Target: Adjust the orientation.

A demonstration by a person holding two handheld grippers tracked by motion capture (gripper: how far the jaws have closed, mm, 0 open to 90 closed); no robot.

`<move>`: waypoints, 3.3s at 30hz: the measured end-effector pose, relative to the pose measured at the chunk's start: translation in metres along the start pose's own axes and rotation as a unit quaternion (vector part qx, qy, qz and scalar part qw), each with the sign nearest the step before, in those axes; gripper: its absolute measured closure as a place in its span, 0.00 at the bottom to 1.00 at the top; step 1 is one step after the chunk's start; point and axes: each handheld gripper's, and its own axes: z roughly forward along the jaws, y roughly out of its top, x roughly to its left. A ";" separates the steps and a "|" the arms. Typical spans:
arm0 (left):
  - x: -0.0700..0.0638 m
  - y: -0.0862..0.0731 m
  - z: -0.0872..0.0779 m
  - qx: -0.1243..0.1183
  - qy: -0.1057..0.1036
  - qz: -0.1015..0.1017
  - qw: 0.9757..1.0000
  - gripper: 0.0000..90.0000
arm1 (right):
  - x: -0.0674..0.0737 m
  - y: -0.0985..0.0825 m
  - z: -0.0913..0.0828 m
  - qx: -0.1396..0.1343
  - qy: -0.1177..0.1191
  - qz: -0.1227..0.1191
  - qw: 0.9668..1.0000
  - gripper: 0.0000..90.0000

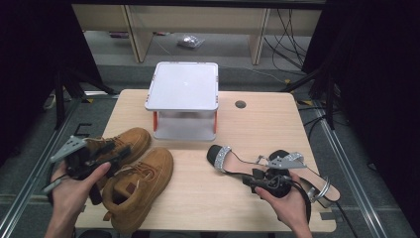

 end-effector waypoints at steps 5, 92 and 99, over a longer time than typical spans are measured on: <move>-0.001 0.008 0.021 0.019 -0.033 0.006 0.999 0.51 | -0.005 0.012 0.004 0.000 -0.003 -0.012 1.000 0.61; -0.030 0.012 0.066 0.061 -0.014 0.085 0.994 0.30 | -0.002 0.062 0.086 0.320 -0.067 0.008 0.945 0.35; -0.025 0.021 0.068 0.050 -0.002 0.085 0.995 0.29 | -0.003 0.061 0.086 0.310 -0.067 -0.007 0.948 0.33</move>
